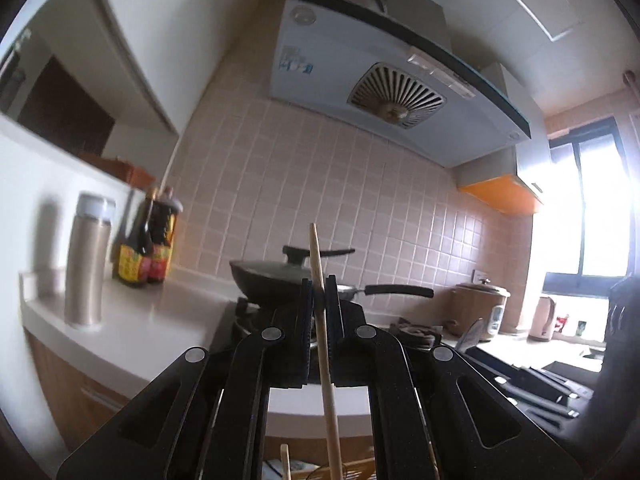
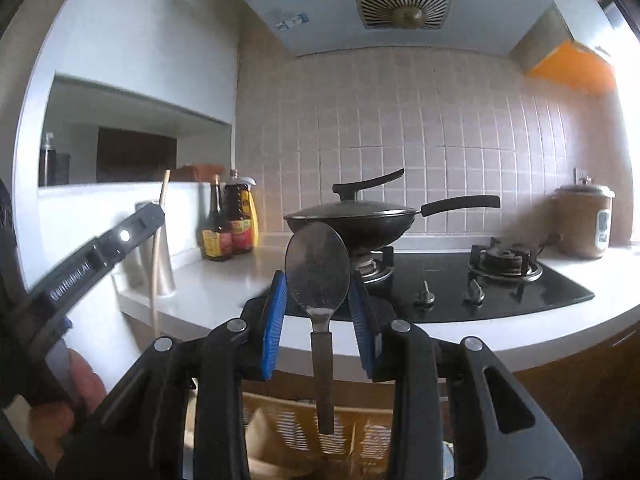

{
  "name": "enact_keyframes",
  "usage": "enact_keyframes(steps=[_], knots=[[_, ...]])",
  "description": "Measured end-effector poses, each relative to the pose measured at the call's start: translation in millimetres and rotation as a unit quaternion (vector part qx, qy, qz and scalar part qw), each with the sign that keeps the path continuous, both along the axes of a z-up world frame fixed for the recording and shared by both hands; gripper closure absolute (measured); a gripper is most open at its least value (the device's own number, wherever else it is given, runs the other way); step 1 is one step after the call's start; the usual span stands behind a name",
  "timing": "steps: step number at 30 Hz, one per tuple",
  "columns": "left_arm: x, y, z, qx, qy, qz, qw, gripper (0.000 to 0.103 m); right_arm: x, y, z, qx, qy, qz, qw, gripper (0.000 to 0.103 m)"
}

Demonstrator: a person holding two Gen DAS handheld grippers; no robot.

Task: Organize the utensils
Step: 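Carry chopstick and spoon over the caddy and open both tools, then grasp a clear spoon with the left tool while the right grasps a chopstick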

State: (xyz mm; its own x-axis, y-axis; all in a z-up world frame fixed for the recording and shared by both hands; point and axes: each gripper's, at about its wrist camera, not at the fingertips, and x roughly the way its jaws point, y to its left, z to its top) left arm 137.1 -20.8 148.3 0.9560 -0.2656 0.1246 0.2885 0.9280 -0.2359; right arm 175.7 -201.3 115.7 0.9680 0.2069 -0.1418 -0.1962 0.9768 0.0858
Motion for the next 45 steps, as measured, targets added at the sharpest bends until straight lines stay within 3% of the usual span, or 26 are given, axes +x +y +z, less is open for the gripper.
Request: enact_keyframes(steps=[15,23,30,32,33,34,35,38,42,45], knots=[[-11.2,-2.1,3.6,0.016,-0.04,0.018,0.9989,0.099,-4.8,15.1,-9.6,-0.033,-0.001,0.008,0.999,0.074],[-0.2,0.7,-15.9,0.015,-0.008,0.01,0.9998,0.099,-7.4,18.0,-18.0,-0.044,0.011,0.01,0.999,0.074],[0.2,-0.9,-32.1,0.035,0.018,-0.002,0.9992,0.098,-8.1,16.5,-27.1,-0.049,0.035,0.014,0.998,0.074],[0.3,2.0,-35.6,0.038,0.032,-0.008,0.9988,0.091,-9.7,15.0,-28.6,-0.045,0.048,0.025,0.997,0.074],[0.2,3.9,-36.3,0.037,0.038,-0.009,0.9986,0.078,-11.6,14.2,-29.4,-0.044,0.061,0.033,0.997,0.073],[-0.8,7.2,-36.6,0.032,0.044,-0.014,0.9984,0.072,-13.7,13.1,-29.7,-0.041,0.066,0.038,0.996,0.073],[-3.0,13.1,-35.8,0.026,0.054,-0.021,0.998,0.071,-16.4,11.0,-29.4,-0.038,0.074,0.04,0.996,0.071],[-13.1,26.1,-28.9,0.022,0.072,-0.042,0.9963,0.068,-26.9,2.7,-26.9,-0.02,0.089,0.047,0.995,0.048],[-36.9,38.8,-16.8,0.039,0.089,-0.056,0.9937,0.059,-51.5,-9.5,-18.9,0.011,0.119,0.058,0.991,0.048],[-57.8,46.2,-10.6,0.059,0.118,-0.065,0.9891,0.056,-69.0,-13.5,-14.7,0.016,0.168,0.055,0.984,0.048]])
